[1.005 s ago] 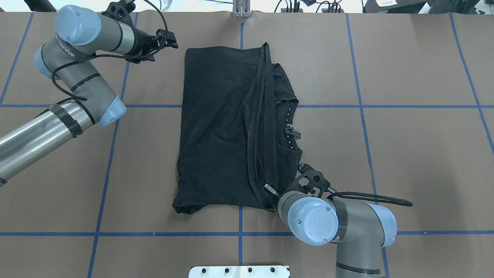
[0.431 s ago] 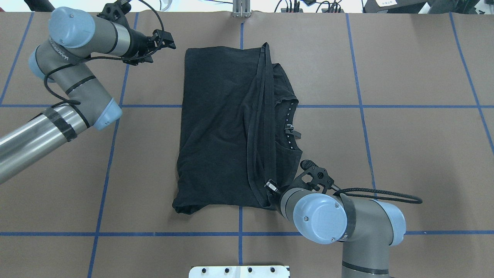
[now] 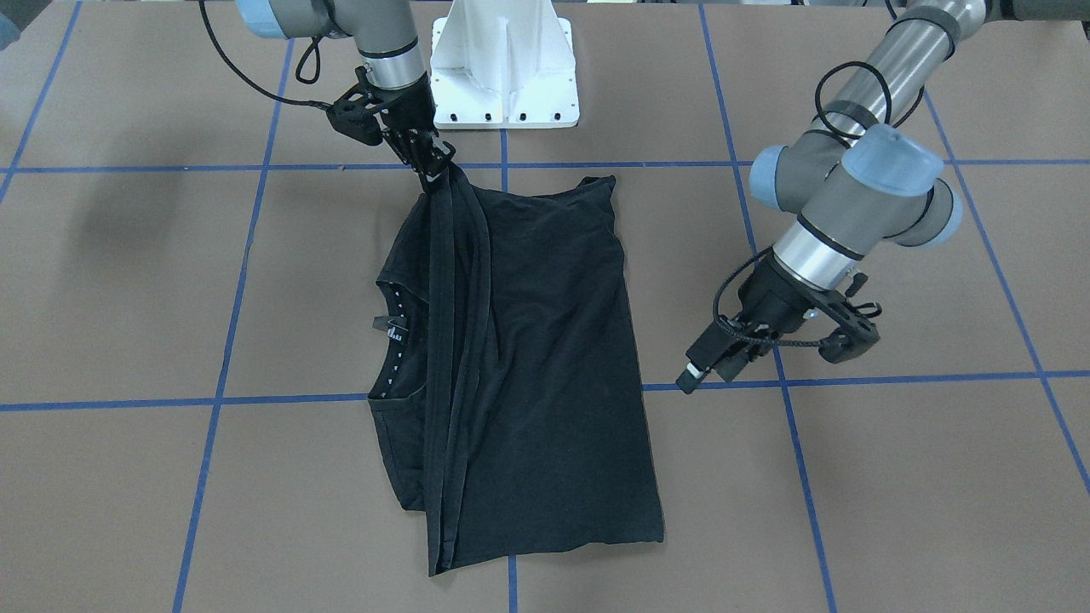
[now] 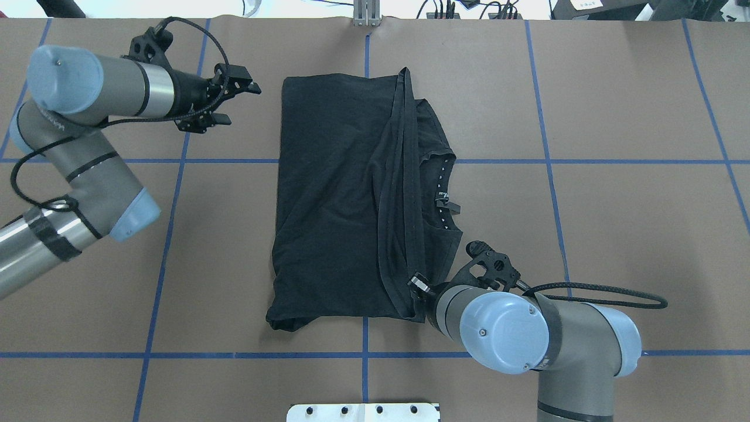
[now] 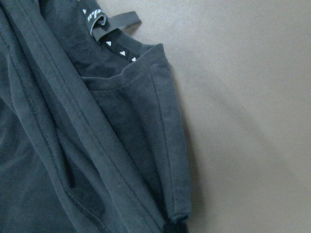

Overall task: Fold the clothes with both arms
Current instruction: 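Move both grippers to the shirt's edge nearest the robot and grasp it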

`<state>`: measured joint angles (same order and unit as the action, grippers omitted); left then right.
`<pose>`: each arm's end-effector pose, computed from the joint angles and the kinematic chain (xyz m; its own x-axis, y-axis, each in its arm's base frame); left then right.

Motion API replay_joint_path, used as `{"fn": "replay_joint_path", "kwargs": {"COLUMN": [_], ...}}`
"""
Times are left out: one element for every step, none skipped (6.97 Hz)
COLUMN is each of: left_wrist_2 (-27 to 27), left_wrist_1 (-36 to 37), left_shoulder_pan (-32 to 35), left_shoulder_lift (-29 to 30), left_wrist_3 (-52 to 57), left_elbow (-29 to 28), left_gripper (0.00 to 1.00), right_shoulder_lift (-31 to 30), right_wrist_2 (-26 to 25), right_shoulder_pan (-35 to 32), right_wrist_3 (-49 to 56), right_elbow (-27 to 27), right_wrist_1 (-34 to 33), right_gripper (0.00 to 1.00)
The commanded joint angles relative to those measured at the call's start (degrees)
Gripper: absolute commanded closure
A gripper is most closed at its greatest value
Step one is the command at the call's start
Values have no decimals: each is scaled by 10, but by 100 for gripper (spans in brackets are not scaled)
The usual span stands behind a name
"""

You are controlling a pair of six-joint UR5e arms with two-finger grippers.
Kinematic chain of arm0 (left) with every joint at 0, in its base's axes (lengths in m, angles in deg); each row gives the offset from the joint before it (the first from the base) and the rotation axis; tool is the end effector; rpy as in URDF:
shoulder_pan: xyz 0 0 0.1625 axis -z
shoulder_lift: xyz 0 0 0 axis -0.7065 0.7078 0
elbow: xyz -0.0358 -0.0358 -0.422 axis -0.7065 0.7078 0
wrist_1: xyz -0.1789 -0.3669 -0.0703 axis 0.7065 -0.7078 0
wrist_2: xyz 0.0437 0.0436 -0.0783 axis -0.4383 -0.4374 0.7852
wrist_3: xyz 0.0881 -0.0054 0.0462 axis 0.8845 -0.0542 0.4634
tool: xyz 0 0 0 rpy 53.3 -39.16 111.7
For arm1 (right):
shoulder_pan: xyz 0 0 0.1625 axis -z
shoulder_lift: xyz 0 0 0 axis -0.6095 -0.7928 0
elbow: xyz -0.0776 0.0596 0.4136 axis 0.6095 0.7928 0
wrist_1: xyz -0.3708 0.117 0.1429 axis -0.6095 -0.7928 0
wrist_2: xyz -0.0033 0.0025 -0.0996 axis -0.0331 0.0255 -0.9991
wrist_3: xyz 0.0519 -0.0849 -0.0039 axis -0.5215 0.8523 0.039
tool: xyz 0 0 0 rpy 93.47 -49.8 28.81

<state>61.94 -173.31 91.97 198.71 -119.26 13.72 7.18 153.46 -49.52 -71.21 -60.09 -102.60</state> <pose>0.3774 -0.5497 0.3213 0.0549 -0.3312 -0.9420 0.4741 0.8389 -0.2674 -0.5193 -0.2562 0.2607 0.3593 0.6140 0.7028 -0.5554 0.7459 -0.3677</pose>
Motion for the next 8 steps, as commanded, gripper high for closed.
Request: {"fn": "replay_joint_path", "kwargs": {"left_wrist_2": [-30, -91, -133, -183, -232, -245, -248, -257], "left_wrist_1": [17, 61, 109, 159, 172, 172, 173, 173], "left_shoulder_pan": [-82, -150, -214, -281, -333, -351, -359, -382], "left_shoulder_lift": [-123, -158, -161, -160, -160, -159, -158, -161], "left_wrist_3": [-103, -143, -169, -171, -181, -181, -181, -180], "left_elbow": [165, 222, 253, 268, 267, 265, 263, 261], "left_gripper": [0, 0, 1, 2, 6, 8, 12, 16], "right_shoulder_lift": [-34, -43, -42, -43, -43, -42, -42, -42], "right_wrist_2": [33, 40, 42, 43, 43, 43, 43, 43], "right_shoulder_pan": [-1, -1, -1, -1, -1, -1, -1, 0], "right_wrist_3": [-2, -2, -2, -2, -2, -2, -2, -2], "right_elbow": [-32, -35, -37, -41, -41, -41, -41, -40], "right_wrist_1": [4, 6, 7, 6, 7, 6, 7, 7], "right_gripper": [100, 100, 100, 100, 100, 100, 100, 100]}}
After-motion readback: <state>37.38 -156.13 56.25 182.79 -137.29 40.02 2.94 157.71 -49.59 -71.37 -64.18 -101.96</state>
